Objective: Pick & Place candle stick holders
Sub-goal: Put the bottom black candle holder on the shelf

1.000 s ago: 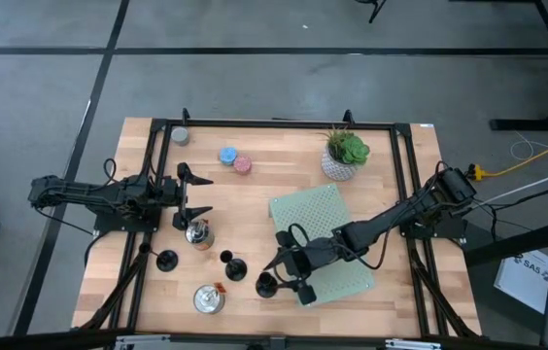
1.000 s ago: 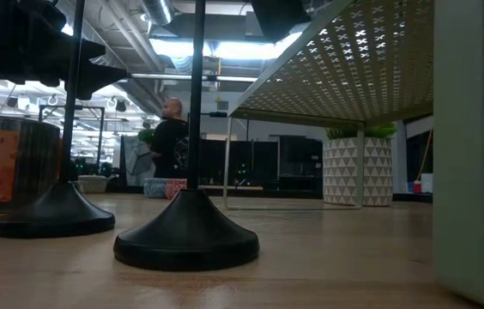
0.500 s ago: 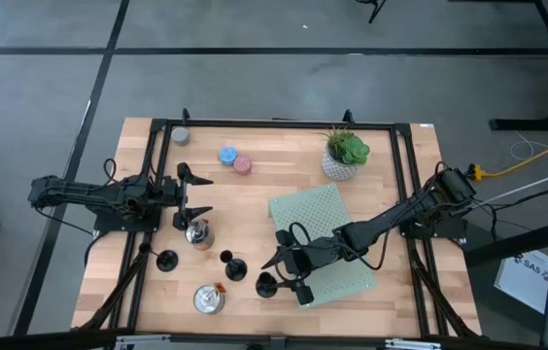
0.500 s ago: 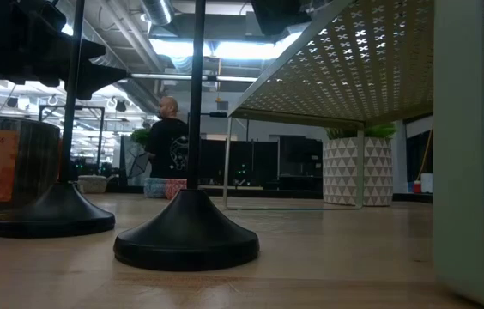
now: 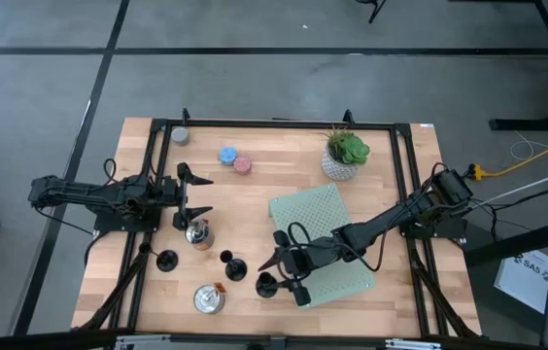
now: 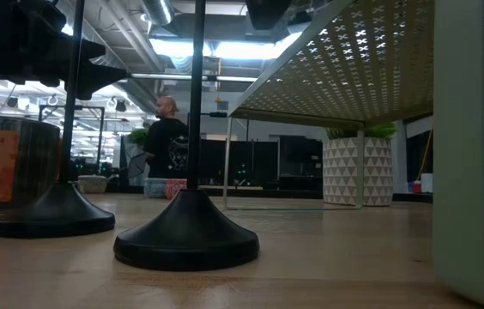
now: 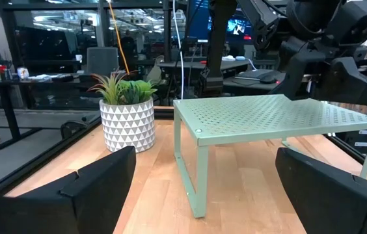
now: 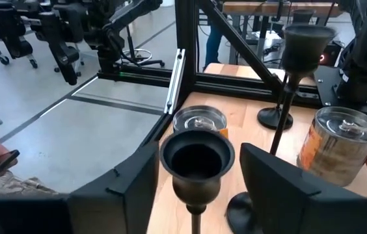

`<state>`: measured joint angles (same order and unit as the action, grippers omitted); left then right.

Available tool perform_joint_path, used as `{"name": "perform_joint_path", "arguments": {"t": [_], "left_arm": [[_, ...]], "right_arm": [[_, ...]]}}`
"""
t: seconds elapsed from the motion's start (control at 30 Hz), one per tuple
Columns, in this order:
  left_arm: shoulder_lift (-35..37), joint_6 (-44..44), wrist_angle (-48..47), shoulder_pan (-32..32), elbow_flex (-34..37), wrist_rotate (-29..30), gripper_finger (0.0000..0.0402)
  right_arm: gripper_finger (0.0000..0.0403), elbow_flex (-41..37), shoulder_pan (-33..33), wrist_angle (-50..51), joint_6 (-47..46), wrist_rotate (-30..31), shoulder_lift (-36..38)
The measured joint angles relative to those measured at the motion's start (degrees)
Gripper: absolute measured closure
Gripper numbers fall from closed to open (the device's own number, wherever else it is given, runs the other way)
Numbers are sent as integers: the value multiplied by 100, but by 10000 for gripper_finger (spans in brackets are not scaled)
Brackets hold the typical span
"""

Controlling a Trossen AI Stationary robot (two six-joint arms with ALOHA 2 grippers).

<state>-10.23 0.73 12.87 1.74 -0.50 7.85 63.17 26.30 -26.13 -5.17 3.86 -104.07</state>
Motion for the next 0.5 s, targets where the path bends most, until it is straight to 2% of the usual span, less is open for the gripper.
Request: {"name": "perform_joint_path", "arguments": {"t": [0.33,0.5], "left_arm": [[1,2,1,1,1,0,34],[0,2,1,2,0,1,34]], "right_arm": [[285,-1,-1,-26,-5,-2,0],[296,-1,0,-153,0,-8,0]]}}
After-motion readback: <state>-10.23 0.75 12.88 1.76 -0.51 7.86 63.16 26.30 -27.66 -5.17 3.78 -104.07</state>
